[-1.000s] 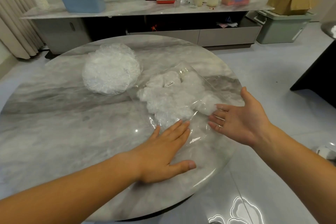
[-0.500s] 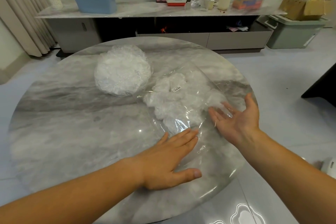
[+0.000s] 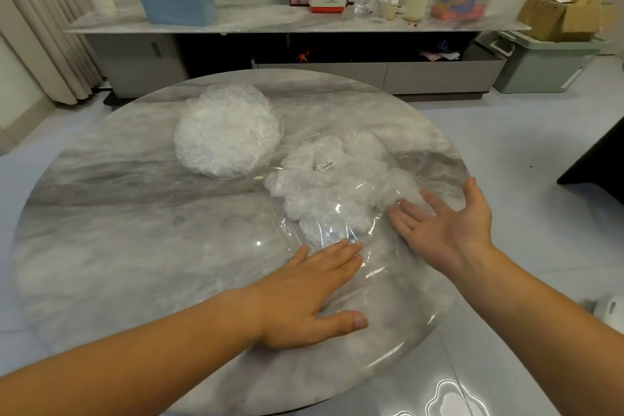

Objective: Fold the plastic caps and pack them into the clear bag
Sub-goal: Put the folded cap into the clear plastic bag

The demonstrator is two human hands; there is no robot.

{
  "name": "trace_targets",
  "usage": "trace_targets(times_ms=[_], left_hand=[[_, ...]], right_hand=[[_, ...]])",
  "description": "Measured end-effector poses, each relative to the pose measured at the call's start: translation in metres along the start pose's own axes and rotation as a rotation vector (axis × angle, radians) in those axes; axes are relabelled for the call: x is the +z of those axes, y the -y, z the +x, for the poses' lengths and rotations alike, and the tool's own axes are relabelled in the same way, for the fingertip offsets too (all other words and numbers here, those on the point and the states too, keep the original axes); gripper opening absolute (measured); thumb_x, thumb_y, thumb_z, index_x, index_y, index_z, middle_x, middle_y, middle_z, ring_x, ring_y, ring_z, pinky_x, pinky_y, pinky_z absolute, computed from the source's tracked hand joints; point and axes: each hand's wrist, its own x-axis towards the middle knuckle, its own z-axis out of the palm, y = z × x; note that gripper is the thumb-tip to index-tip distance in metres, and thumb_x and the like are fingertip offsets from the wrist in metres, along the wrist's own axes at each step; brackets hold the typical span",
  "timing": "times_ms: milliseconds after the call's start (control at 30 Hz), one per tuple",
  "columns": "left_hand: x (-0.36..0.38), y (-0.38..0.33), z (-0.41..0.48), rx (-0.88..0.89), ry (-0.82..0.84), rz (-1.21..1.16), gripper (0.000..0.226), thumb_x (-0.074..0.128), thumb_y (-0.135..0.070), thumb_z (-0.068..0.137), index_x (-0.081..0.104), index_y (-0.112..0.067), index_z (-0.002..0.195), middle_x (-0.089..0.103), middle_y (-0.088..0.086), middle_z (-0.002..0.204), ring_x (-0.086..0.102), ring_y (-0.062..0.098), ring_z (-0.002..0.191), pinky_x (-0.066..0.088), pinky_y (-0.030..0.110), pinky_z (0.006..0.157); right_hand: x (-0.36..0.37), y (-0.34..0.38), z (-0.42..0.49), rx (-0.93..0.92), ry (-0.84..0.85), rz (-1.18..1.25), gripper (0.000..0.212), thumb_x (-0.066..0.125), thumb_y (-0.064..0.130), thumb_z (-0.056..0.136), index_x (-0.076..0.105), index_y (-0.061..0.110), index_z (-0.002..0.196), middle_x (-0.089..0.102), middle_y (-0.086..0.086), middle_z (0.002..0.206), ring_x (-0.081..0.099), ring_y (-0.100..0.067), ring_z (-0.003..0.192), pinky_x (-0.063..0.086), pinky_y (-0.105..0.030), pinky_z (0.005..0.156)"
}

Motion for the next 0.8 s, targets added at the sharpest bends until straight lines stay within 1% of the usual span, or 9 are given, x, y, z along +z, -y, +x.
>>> trace_targets(times_ms=[133, 233, 333, 433, 533, 600, 633, 700, 800], left_hand=[[0.002, 0.000, 0.001, -0.004, -0.005, 0.027, 0.087, 0.028, -0.074, 0.094, -0.010, -0.031, 0.159, -0.027, -0.022, 0.161, -0.030, -0.009, 0.142, -0.008, 0.045, 0.125], [0.002, -0.002, 0.001, -0.001, -0.012, 0.038, 0.087, 0.027, -0.074, 0.093, -0.011, -0.032, 0.158, -0.028, -0.023, 0.160, -0.031, -0.009, 0.141, -0.009, 0.045, 0.125], [0.004, 0.000, 0.002, 0.005, -0.028, 0.047, 0.084, 0.028, -0.073, 0.094, -0.008, -0.034, 0.159, -0.027, -0.021, 0.161, -0.032, -0.008, 0.142, -0.010, 0.047, 0.124], [0.006, 0.002, 0.000, 0.035, -0.087, 0.024, 0.074, 0.031, -0.072, 0.095, 0.011, -0.040, 0.159, -0.022, -0.018, 0.163, -0.030, -0.006, 0.143, -0.012, 0.048, 0.123], [0.005, 0.005, -0.004, 0.075, -0.248, -0.093, 0.063, 0.034, -0.069, 0.096, 0.032, -0.039, 0.152, -0.009, -0.018, 0.166, -0.020, -0.006, 0.147, -0.010, 0.042, 0.124], [-0.002, 0.011, -0.006, 0.019, -0.350, -0.182, 0.065, 0.030, -0.071, 0.093, 0.038, -0.038, 0.147, 0.004, -0.017, 0.167, -0.011, -0.008, 0.149, -0.005, 0.037, 0.125], [-0.007, 0.016, -0.007, -0.042, -0.380, -0.199, 0.068, 0.027, -0.074, 0.091, 0.039, -0.037, 0.147, 0.009, -0.017, 0.166, -0.007, -0.008, 0.149, -0.003, 0.035, 0.125], [-0.017, 0.033, -0.011, -0.204, -0.392, -0.181, 0.072, 0.023, -0.077, 0.092, 0.037, -0.036, 0.150, 0.014, -0.013, 0.166, -0.002, -0.004, 0.151, -0.003, 0.036, 0.125], [-0.034, 0.072, -0.021, -0.464, -0.399, -0.161, 0.065, 0.024, -0.064, 0.100, 0.030, -0.031, 0.155, 0.011, -0.004, 0.168, 0.002, 0.010, 0.154, 0.000, 0.042, 0.125]], right_hand=[[-0.008, 0.001, -0.011, -0.014, -0.128, -0.014, 0.069, 0.061, 0.060, 0.092, 0.051, 0.005, 0.133, 0.045, -0.030, 0.142, 0.051, -0.050, 0.127, 0.044, -0.056, 0.110], [-0.010, -0.004, -0.018, -0.038, -0.228, -0.063, 0.075, 0.058, 0.054, 0.097, 0.036, 0.005, 0.150, 0.043, -0.029, 0.147, 0.052, -0.050, 0.128, 0.044, -0.056, 0.110], [-0.006, -0.006, -0.021, -0.057, -0.276, -0.139, 0.076, 0.054, 0.052, 0.100, 0.029, 0.003, 0.153, 0.044, -0.027, 0.147, 0.054, -0.047, 0.127, 0.046, -0.054, 0.108], [-0.001, -0.005, -0.028, -0.085, -0.327, -0.323, 0.064, 0.052, 0.048, 0.102, 0.038, 0.004, 0.147, 0.053, -0.021, 0.131, 0.062, -0.038, 0.113, 0.054, -0.048, 0.094], [0.004, 0.000, -0.037, -0.227, -0.378, -0.564, 0.035, 0.053, 0.040, 0.102, 0.053, 0.012, 0.124, 0.057, -0.009, 0.103, 0.063, -0.022, 0.086, 0.054, -0.037, 0.073], [0.010, 0.004, -0.043, -0.388, -0.324, -0.743, 0.019, 0.052, 0.035, 0.101, 0.056, 0.017, 0.102, 0.055, -0.006, 0.095, 0.059, -0.017, 0.075, 0.050, -0.033, 0.067], [0.014, 0.003, -0.045, -0.471, -0.274, -0.837, 0.017, 0.052, 0.033, 0.101, 0.056, 0.017, 0.095, 0.056, -0.005, 0.094, 0.059, -0.017, 0.075, 0.049, -0.032, 0.067], [0.026, -0.006, -0.050, -0.598, -0.166, -0.990, 0.018, 0.053, 0.028, 0.101, 0.059, 0.013, 0.092, 0.062, -0.005, 0.090, 0.062, -0.016, 0.080, 0.051, -0.036, 0.074], [0.041, -0.032, -0.053, -0.657, 0.004, -1.181, 0.023, 0.055, 0.028, 0.100, 0.065, 0.008, 0.094, 0.068, -0.015, 0.097, 0.063, -0.016, 0.084, 0.054, -0.046, 0.083]])
